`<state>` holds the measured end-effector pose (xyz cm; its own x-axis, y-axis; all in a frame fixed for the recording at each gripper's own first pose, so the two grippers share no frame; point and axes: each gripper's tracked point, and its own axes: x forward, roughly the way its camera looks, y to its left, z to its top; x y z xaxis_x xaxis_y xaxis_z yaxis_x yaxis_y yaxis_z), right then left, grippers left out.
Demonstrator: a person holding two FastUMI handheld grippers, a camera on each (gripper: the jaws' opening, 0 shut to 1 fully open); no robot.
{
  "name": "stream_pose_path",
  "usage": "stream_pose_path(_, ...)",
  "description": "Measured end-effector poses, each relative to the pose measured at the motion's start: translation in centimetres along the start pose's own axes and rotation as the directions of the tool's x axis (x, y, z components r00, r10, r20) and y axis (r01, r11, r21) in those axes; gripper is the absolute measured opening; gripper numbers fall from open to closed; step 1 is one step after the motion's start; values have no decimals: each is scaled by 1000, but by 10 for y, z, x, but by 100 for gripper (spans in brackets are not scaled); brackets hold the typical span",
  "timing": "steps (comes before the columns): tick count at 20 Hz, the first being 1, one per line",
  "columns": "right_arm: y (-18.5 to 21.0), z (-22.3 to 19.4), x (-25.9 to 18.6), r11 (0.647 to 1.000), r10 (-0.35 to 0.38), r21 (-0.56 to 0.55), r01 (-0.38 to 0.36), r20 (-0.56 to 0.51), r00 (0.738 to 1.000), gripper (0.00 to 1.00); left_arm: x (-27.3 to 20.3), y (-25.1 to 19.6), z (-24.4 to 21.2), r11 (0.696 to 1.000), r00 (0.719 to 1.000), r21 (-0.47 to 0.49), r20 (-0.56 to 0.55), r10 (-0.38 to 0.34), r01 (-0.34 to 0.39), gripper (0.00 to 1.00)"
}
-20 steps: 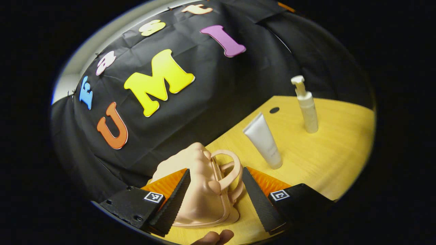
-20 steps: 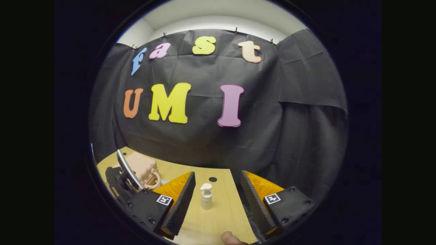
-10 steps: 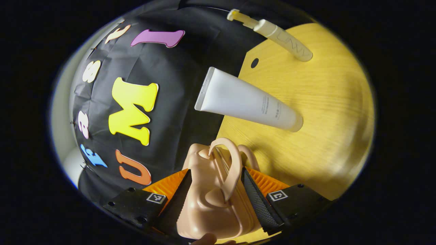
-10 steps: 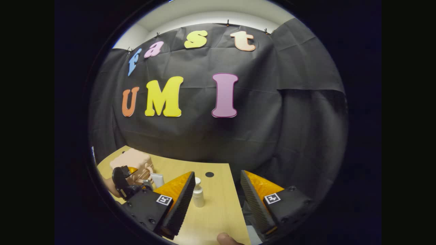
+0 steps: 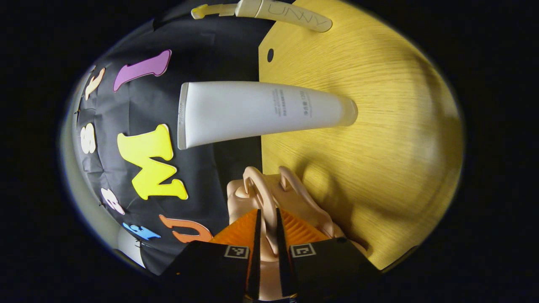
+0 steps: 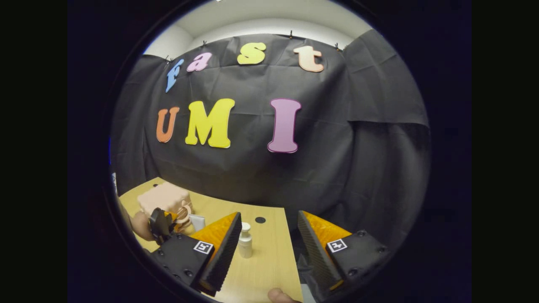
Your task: First open the suitcase, pack the skin care products into it, and then close the suitcase.
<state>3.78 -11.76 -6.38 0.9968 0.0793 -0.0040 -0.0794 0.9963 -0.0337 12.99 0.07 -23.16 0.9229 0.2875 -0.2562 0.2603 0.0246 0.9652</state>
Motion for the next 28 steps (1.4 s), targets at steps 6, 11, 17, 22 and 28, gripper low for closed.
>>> stream_pose_path(6, 27, 7, -17, 996, -85, 4, 85, -17, 996, 79, -3, 10, -7, 992, 993, -89, 76, -85, 92, 7)
stream_pose_path(11, 61, 20, -26, 990, -137, 11, 137, -2, 991, 79, -12, 26, -15, 964, 976, -188, 142, -165, 190, 4)
stream_pose_path(17, 99, 39, -28, 980, -199, 17, 198, 17, 980, 80, -32, 79, -46, 923, 967, -328, 217, -132, 200, 3)
stream_pose_path(22, 136, 58, -19, 977, -211, 21, 210, 34, 977, 80, -43, 138, -105, 842, 963, -503, 262, -65, 194, 3)
stream_pose_path(28, 192, 65, -1, 984, -180, -8, 181, 20, 983, 80, -25, 178, -194, 666, 964, -717, 267, -10, 205, 3)
